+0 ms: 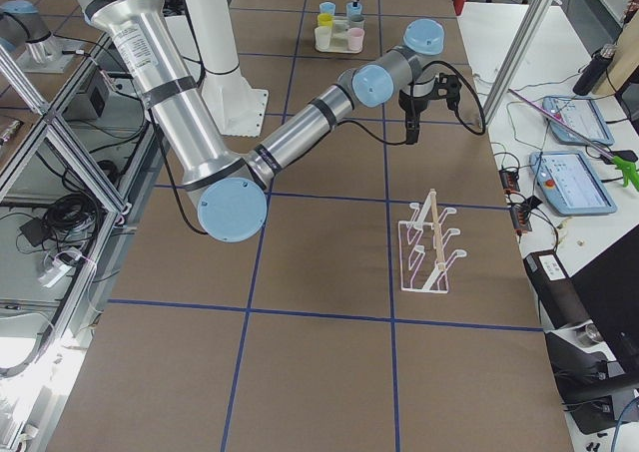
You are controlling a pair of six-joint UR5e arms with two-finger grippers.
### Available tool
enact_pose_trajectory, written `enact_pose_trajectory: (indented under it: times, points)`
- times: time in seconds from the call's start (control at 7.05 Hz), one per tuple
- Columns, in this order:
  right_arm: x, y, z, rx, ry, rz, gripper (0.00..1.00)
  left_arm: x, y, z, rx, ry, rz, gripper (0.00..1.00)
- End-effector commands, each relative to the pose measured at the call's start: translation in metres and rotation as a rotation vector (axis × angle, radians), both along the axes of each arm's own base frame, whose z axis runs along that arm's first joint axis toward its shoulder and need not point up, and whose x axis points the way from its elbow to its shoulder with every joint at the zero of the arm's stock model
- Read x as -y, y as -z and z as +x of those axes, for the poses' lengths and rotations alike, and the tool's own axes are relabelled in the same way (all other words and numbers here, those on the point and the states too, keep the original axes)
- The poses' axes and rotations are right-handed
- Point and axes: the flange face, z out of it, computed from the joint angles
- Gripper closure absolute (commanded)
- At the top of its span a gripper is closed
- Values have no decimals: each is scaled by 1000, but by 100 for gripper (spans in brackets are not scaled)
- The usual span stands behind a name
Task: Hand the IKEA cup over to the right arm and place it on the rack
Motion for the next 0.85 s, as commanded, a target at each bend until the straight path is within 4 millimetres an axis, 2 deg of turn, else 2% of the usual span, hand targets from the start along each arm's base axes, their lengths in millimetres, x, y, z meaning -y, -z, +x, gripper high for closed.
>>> enact_pose_trajectory:
  times: [0.0, 0.28, 0.43, 0.57, 0.71]
  points:
    - [2, 15, -13, 7, 8, 10, 0, -3, -2, 4, 1, -26, 16, 39]
    - [0, 16, -24, 7, 25, 12, 0, -5, -3, 8, -1, -77, 58, 57]
    - [-1, 16, -25, 7, 27, 12, 0, -6, -4, 8, 0, -87, 67, 72]
    - [-1, 17, -25, 7, 27, 13, 0, -5, 0, 8, -5, -87, 74, 94]
    - [-1, 17, -25, 7, 27, 13, 0, -16, 0, 3, -4, -86, 71, 100]
